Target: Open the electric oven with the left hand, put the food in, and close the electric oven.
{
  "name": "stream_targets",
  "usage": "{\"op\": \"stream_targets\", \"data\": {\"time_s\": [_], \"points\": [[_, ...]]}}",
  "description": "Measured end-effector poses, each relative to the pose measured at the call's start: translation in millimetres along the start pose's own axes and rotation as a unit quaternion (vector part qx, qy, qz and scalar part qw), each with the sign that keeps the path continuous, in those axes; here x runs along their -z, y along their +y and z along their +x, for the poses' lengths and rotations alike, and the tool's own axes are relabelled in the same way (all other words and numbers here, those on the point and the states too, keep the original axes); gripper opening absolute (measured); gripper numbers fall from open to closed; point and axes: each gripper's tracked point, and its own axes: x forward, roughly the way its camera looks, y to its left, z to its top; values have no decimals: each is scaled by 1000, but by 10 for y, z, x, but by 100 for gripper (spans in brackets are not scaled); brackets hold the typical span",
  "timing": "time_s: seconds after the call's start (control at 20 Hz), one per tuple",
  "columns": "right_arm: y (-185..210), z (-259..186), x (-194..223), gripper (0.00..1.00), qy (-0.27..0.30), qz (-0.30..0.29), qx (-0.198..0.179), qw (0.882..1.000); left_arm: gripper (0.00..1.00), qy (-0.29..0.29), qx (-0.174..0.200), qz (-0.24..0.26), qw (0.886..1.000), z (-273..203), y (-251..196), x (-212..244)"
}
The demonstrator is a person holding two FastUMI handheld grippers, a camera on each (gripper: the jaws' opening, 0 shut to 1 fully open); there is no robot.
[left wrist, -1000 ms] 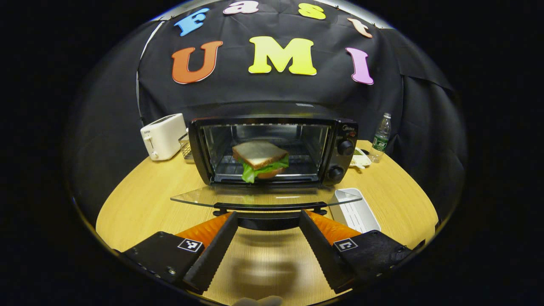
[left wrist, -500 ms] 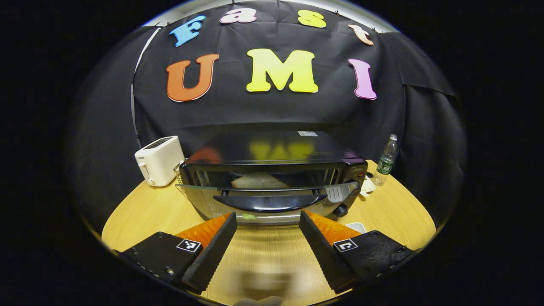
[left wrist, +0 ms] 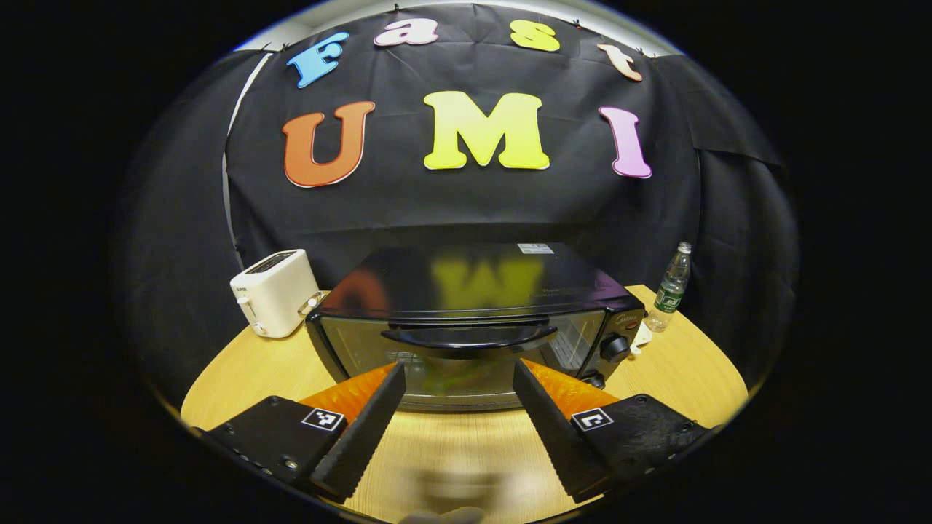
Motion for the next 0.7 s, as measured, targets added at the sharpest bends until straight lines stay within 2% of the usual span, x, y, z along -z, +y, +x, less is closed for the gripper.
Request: {"op": "stream_targets", "data": {"time_s": [0.25,0.6,0.65,0.7], "points": [[174,-121,-231,100,-31,-27,-21,999,97,-39,-1,-8,999,-500,64,-291],[477,-390,-742,100,-103,-38,-54,993,97,-137,-2,6,990,-1615,240,-1038],[486,-426,-814,91,-115,-41,-53,991,97,-150,-5,9,989,-1785,273,-1158],[508,-477,-892,100,-129,-44,-53,989,97,-161,-4,6,987,-1950,285,-1247]]}}
